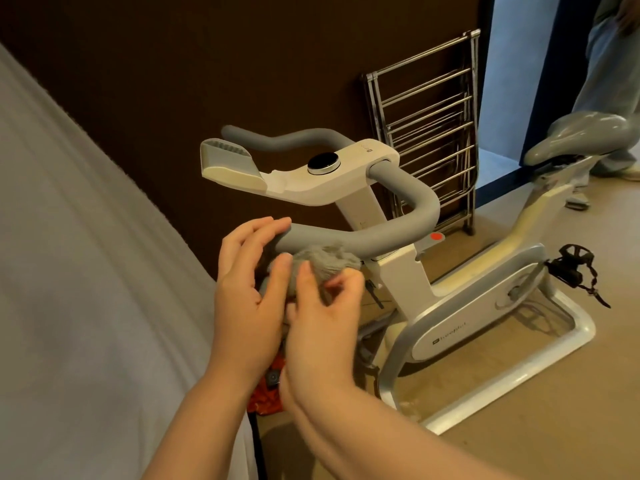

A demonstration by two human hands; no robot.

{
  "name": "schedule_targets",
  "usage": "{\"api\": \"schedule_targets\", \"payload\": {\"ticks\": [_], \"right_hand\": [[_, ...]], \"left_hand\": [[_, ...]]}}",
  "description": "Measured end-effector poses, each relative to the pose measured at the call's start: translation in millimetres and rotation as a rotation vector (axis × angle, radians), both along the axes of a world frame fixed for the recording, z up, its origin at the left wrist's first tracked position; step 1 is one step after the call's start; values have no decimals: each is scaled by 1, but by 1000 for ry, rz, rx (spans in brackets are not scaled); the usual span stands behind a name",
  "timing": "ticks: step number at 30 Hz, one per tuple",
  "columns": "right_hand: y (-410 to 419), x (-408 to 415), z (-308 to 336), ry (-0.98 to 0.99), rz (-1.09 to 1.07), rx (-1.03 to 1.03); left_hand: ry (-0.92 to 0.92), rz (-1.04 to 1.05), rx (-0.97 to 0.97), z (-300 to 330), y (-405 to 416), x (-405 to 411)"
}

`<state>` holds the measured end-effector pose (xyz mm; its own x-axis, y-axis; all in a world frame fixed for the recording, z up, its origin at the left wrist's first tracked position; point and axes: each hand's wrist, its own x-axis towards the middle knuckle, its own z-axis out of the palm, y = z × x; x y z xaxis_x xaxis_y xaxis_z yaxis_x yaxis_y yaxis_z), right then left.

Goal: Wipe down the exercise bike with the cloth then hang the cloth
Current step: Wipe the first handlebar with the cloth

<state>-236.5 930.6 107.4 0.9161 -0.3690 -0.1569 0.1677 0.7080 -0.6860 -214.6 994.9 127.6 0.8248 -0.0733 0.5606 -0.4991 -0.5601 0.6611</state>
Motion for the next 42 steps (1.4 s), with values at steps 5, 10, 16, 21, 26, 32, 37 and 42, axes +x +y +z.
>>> {"api": "schedule_targets", "payload": {"ticks": [5,10,16,21,26,32,37,42], "right_hand": [[-18,9,-7,135,-79,93],[3,1,5,81,59,95],[-26,8,-5,147,-67,175],[-23,6,-1,142,52,162],[-43,13,-7,224,-25,119],[-69,17,-11,142,18,220],[-72,17,-14,180,187,186],[-99,27,-19,200,77,184]], "left_hand": [[41,-36,-10,-1,3,-3],[-14,33,-44,-5,0,-6],[-21,56,-54,-6,9,-6],[-118,73,88,-8,-11,-8],[-227,92,307,-9,-20,4],[-258,142,333,-17,-34,8],[-318,195,420,-22,-48,9],[-289,266,480,-23,-61,10]]}}
